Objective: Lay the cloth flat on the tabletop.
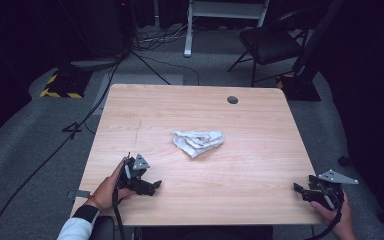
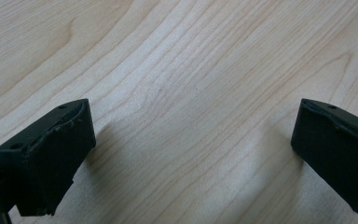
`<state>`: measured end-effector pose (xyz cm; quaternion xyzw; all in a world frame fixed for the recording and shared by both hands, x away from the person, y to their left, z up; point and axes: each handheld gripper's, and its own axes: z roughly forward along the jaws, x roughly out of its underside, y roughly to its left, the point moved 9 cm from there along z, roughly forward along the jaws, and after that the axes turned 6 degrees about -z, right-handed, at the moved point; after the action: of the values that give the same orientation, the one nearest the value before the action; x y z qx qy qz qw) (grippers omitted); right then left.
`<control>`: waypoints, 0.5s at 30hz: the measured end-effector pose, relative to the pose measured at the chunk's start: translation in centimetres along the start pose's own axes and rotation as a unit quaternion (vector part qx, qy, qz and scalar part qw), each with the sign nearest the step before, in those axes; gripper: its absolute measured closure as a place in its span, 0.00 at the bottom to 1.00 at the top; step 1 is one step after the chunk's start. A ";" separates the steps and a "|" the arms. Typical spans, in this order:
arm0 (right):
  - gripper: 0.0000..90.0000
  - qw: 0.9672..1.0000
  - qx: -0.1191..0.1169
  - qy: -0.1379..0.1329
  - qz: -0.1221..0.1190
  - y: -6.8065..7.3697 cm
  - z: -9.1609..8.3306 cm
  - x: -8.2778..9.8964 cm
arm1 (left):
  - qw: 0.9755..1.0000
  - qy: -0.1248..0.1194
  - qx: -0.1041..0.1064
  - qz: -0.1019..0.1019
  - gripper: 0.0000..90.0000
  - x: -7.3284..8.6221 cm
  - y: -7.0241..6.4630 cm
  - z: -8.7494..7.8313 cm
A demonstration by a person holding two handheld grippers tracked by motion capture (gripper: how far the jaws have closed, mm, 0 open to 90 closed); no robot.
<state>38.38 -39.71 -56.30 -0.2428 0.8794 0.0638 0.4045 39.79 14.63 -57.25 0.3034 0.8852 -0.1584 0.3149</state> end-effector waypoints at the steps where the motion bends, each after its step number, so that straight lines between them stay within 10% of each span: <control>1: 0.26 1.000 -0.004 -0.001 -0.004 0.1 0.0 0.0 | 1.000 0.000 -0.003 -0.001 0.00 -0.3 0.0 0.2; 15: 0.28 0.998 -0.022 0.009 -0.054 1.0 1.3 -1.6 | 1.000 0.000 0.007 0.008 0.00 -2.2 -1.1 2.0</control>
<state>39.69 -37.82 -56.06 -0.2992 0.8669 0.0592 0.3944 41.39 11.88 -57.23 0.3132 0.8816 -0.1620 0.3137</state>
